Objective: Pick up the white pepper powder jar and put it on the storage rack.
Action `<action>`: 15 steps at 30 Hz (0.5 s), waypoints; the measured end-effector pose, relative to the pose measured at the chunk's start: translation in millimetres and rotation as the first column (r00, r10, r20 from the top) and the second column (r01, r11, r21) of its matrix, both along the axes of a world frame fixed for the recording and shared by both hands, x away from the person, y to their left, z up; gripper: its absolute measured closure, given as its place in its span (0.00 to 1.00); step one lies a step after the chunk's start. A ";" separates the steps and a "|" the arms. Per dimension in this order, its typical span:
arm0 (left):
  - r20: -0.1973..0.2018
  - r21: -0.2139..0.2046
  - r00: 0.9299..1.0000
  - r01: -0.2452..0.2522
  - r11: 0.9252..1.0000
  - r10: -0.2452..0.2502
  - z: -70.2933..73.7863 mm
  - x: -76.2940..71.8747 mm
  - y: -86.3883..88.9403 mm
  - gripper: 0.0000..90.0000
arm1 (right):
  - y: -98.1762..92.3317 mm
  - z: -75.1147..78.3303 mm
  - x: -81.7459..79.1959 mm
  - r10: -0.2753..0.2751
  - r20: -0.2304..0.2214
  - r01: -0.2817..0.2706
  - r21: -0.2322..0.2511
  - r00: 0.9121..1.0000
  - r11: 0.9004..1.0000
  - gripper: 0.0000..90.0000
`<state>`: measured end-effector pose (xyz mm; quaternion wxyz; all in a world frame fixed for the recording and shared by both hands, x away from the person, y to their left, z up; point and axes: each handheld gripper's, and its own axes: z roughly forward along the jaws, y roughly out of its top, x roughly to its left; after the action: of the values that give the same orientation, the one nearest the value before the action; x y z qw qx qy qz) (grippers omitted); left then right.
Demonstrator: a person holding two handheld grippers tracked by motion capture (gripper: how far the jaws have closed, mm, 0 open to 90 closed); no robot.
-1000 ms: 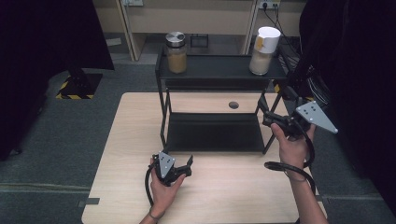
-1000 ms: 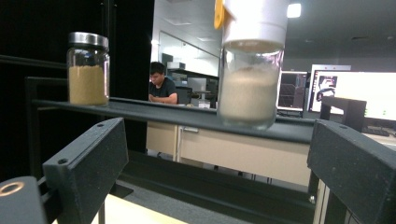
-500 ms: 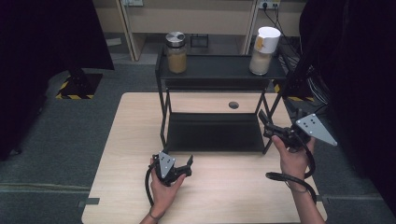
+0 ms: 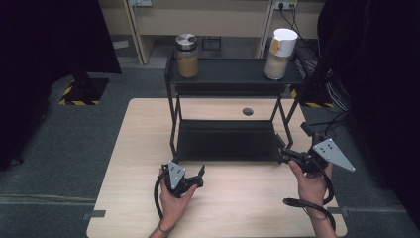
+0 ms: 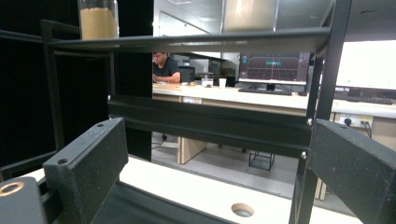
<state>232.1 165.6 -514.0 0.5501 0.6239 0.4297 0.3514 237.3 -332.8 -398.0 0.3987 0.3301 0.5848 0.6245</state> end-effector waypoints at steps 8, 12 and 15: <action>-0.001 -0.001 1.000 0.002 1.000 -0.002 0.0 0.2 0.4 0.02 | -3.9 -18.2 -7.4 -0.007 -0.039 0.007 0.016 0.999 1.000 0.06; 0.000 -0.001 1.000 0.001 1.000 -0.001 -0.1 0.0 0.3 0.02 | -6.0 -25.0 -10.2 -0.011 -0.056 0.012 0.019 0.998 1.000 0.06; 0.000 -0.001 1.000 0.001 1.000 -0.001 0.0 0.1 0.2 0.02 | -7.8 -29.7 -12.4 -0.017 -0.063 0.019 0.025 0.998 1.000 0.06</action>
<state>232.2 165.8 -514.0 0.5504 0.6240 0.4295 0.3510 224.9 -340.6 -427.7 0.3814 0.3599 0.5860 0.6177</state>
